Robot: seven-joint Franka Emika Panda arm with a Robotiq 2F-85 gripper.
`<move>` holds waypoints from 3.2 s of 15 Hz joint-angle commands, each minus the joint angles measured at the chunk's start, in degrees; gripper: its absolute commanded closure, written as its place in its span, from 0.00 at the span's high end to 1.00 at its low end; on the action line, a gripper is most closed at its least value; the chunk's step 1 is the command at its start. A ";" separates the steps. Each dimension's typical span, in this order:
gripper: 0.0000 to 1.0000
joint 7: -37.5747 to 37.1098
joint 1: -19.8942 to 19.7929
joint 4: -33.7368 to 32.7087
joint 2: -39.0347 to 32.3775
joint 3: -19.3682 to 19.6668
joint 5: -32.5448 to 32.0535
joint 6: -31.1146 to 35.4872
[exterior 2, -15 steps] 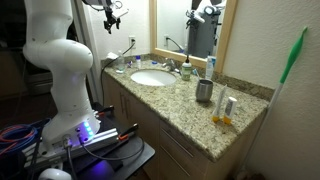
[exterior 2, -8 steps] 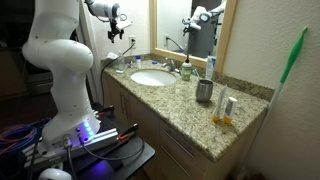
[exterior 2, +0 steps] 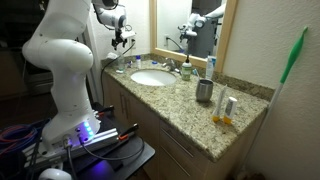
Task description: Move clear bottle to the right side of the sink
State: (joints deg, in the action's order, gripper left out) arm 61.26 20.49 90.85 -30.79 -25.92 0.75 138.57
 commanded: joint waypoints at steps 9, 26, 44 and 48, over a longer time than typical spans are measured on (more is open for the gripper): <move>1.00 -2.04 1.27 -3.20 -2.49 0.51 0.54 -10.41; 0.60 -10.13 3.61 -4.41 -3.59 2.68 -3.12 -16.32; 0.35 -4.80 -5.31 15.94 18.83 -1.48 5.12 -5.62; 0.35 -2.55 -6.37 26.61 31.96 -0.29 20.43 -2.65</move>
State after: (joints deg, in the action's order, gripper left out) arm 57.94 15.59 106.59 -9.87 -26.85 12.89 131.52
